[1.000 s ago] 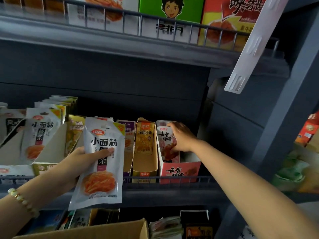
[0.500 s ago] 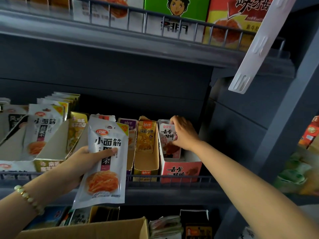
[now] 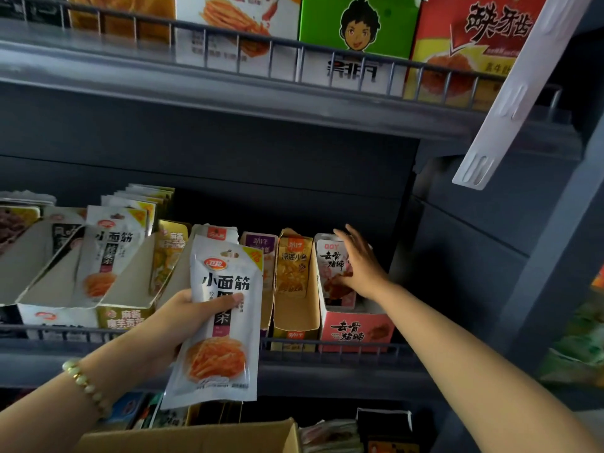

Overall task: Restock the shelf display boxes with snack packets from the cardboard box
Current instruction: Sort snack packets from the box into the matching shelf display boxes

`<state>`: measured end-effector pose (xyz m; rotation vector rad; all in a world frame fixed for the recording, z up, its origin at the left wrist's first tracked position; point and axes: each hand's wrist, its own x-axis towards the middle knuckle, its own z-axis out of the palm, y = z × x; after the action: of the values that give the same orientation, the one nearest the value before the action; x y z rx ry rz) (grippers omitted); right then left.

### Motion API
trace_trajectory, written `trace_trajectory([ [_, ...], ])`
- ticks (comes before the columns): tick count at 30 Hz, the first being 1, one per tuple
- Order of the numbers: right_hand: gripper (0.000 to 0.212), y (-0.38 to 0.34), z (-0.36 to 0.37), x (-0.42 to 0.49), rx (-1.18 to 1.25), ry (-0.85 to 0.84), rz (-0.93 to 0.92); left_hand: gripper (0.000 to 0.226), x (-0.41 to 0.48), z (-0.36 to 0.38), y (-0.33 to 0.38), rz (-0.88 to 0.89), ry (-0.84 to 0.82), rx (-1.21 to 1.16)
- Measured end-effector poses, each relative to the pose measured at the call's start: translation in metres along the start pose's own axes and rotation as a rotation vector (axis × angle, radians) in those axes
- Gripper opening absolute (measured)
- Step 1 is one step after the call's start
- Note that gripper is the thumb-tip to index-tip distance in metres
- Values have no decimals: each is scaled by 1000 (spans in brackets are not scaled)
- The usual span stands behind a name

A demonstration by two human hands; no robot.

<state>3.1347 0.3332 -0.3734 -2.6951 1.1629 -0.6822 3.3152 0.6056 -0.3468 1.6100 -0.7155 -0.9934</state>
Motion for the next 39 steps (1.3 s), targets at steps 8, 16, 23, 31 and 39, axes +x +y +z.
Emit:
trace_trajectory([
  [8,96,3,10,-9,39,-26,122,29,1,-3,-3,-32,-6,-21],
  [16,91,-11,0,-12,188,105,63,27,-1,-3,-2,-3,-24,-44],
  [23,35,-130,-37,-40,798,-151,-26,35,-7,-19,0,73,-38,-46],
  [31,32,-224,-14,-45,915,-514,26,36,-16,-76,-3,209,48,85],
  [39,16,-288,-10,21,1021,-88,130,43,7,-211,-29,493,285,739],
])
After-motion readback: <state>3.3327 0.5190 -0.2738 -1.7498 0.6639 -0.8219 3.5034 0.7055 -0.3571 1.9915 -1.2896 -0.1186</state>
